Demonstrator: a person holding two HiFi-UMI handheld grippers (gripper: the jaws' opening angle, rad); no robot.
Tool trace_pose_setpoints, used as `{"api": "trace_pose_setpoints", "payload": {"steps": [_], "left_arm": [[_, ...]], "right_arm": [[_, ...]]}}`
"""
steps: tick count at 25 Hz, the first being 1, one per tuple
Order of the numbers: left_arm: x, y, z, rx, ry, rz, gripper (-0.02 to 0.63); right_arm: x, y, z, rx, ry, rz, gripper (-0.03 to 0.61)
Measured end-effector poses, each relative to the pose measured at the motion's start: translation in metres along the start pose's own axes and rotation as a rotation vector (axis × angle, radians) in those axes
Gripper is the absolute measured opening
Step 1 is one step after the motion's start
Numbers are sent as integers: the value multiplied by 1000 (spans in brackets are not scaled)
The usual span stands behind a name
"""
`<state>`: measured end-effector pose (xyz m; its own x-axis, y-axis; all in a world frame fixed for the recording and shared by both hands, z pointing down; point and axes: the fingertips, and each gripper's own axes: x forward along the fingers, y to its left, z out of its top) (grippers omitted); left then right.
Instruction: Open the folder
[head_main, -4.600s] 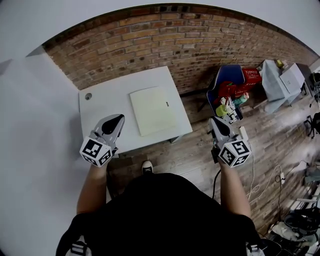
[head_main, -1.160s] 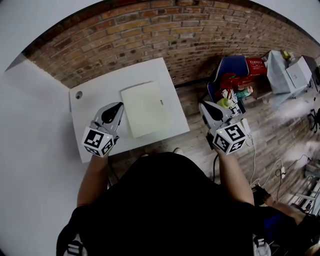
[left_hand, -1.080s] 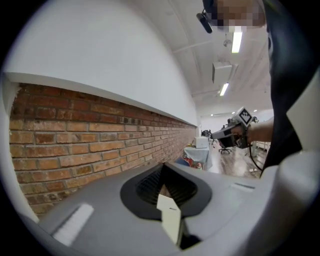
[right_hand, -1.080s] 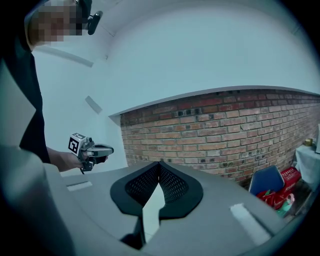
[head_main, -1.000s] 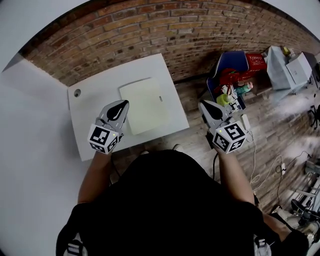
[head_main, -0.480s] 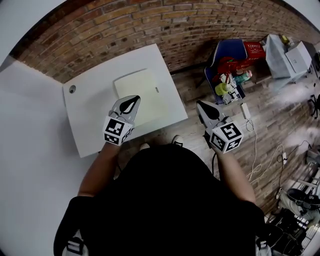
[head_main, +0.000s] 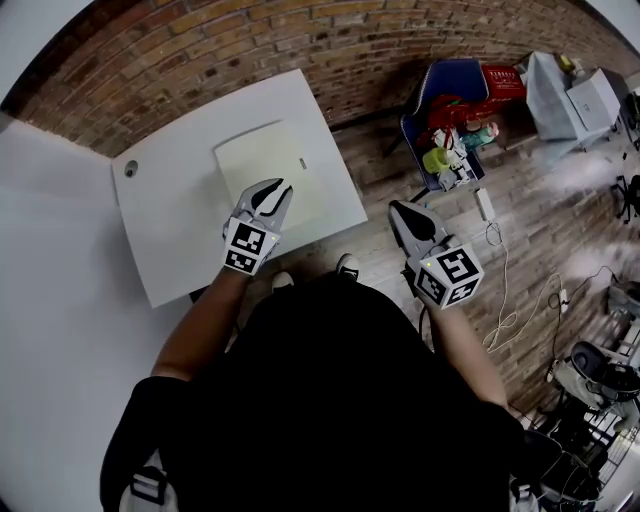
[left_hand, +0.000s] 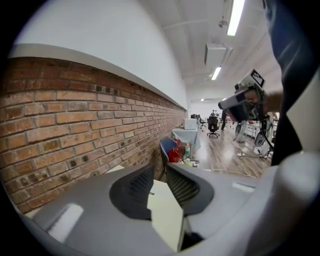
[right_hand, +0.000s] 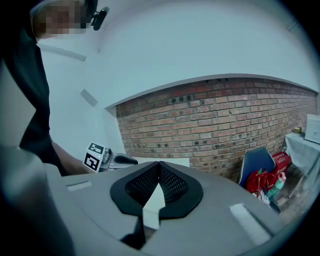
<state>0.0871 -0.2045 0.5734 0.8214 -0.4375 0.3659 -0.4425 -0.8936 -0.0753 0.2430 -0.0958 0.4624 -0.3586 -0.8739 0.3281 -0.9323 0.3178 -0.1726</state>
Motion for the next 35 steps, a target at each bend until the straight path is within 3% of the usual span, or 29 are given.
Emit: {"api": "trace_pose_setpoints", "payload": {"steps": [5, 18, 24, 35], "left_arm": [[20, -24, -27, 24, 66, -39, 70], [55, -72, -88, 114, 248, -69, 312], [75, -78, -120, 175, 343, -49, 337], [103, -89, -143, 263, 401, -22, 337]], "right_arm": [[-7, -3, -10, 17, 11, -13, 3], [-29, -24, -23, 55, 36, -34, 3], [-30, -27, -32, 53, 68, -8, 3], [-31, -31, -39, 67, 110, 37, 3]]}}
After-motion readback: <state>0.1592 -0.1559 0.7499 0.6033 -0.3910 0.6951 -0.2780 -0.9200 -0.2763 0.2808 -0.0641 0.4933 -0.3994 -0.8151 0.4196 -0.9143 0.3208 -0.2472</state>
